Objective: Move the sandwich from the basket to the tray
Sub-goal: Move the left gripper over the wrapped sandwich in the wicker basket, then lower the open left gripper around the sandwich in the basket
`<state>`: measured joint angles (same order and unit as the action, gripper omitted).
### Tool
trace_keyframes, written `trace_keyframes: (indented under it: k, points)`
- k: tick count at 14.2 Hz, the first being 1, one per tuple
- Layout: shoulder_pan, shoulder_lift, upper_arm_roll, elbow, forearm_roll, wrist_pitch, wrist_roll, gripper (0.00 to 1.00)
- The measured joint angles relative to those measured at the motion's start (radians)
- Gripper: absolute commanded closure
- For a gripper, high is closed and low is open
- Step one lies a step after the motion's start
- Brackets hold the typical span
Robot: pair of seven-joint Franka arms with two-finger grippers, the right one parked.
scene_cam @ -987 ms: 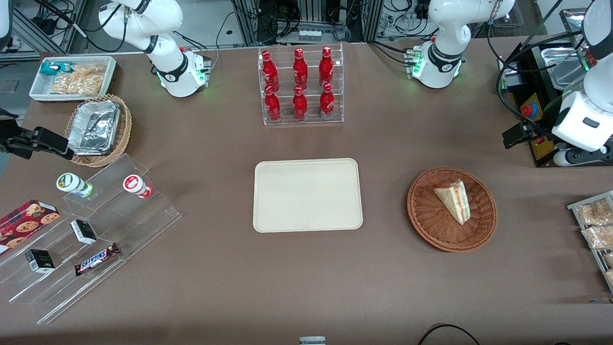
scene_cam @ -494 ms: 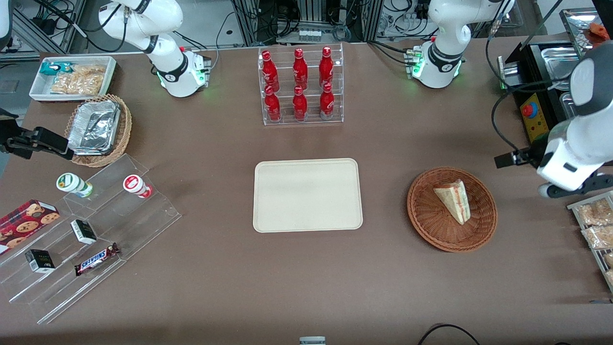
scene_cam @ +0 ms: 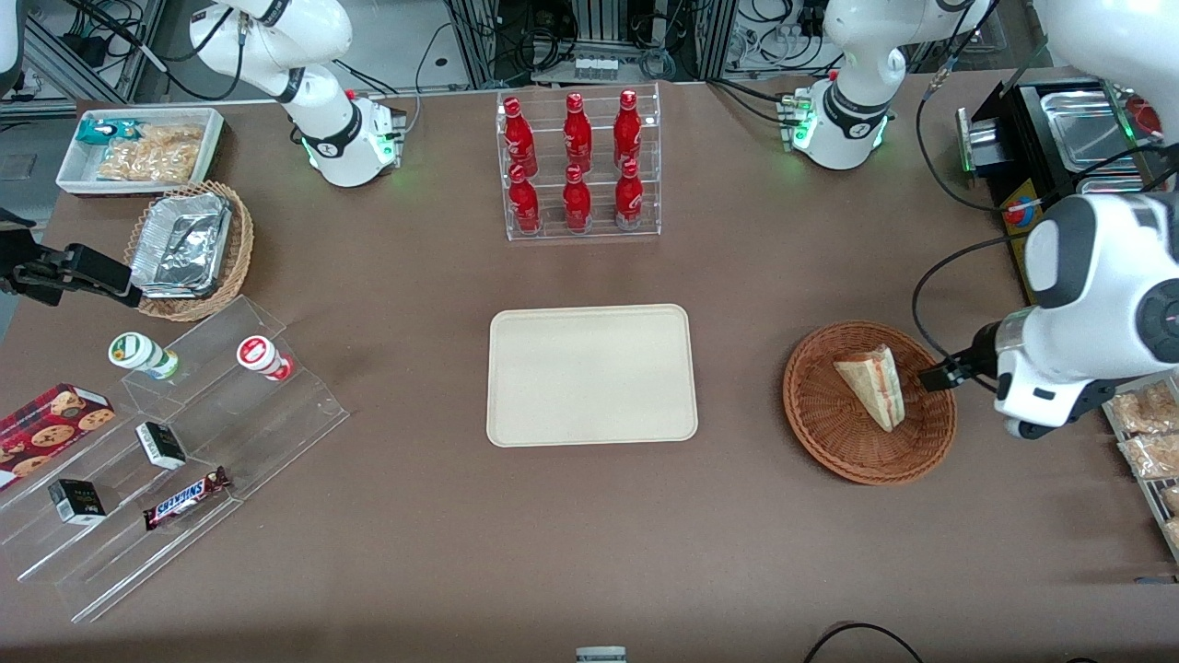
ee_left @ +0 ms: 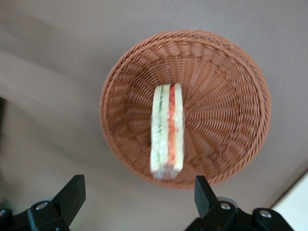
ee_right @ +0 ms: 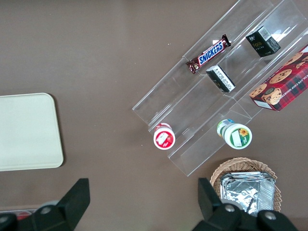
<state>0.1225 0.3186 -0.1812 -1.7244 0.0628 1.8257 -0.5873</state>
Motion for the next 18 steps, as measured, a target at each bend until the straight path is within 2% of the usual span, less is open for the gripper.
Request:
trace_keyframes:
  k: [3,7,12,18]
  points:
    - [-0.024,0.019,-0.006,-0.100,0.000,0.146,-0.148,0.00]
    - [-0.064,0.020,-0.007,-0.174,0.000,0.216,-0.266,0.00]
    - [-0.065,0.020,-0.004,-0.285,0.000,0.371,-0.277,0.00]
    - [-0.064,0.018,-0.003,-0.310,0.000,0.397,-0.294,0.00]
